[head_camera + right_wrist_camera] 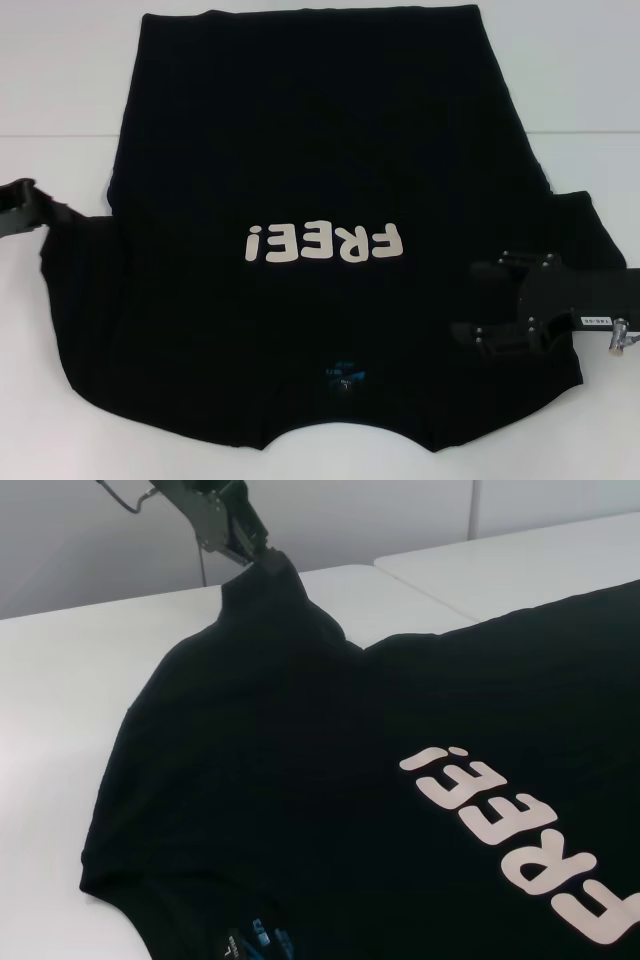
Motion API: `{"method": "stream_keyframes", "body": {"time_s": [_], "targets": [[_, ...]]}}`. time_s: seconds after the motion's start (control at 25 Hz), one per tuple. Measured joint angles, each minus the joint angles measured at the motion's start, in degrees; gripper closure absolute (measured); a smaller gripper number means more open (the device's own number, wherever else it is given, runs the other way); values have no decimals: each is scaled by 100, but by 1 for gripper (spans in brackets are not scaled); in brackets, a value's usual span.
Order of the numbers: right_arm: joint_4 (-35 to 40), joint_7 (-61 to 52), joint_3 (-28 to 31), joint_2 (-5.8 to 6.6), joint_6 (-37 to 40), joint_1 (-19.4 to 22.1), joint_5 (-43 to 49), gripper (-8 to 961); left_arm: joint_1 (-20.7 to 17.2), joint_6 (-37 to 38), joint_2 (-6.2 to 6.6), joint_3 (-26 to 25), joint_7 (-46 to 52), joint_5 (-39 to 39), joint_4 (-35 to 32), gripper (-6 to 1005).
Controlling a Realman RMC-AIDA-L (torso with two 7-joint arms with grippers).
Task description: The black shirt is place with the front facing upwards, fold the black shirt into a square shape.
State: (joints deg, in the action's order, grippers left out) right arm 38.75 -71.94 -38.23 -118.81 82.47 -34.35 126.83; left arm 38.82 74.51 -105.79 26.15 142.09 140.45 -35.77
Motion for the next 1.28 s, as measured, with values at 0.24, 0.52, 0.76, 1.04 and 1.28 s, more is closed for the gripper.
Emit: {"method": "stream_keyframes", "body": {"time_s": [0.24,0.52,0.76,1.04,1.28], "targets": [[0,-2,0,-14,-3,-1,0,11,324,54,-172,67,25,0,8,955],[1,-4,-19,-37,-18,-9,0,11,597,-39,-498,453,18,49,27,949],[1,-4,-14,-51,-23,-19,0,12,542,-345,-761,497,11,2,136,932],[1,-4,-1,-54,-27,-19,0,12,315,-354,-797,465,-513,-569,353,844],[1,-30,103,-64,-30,-17,-9,11,-68,513,-826,467,-2861,-1563,286,600]]}}
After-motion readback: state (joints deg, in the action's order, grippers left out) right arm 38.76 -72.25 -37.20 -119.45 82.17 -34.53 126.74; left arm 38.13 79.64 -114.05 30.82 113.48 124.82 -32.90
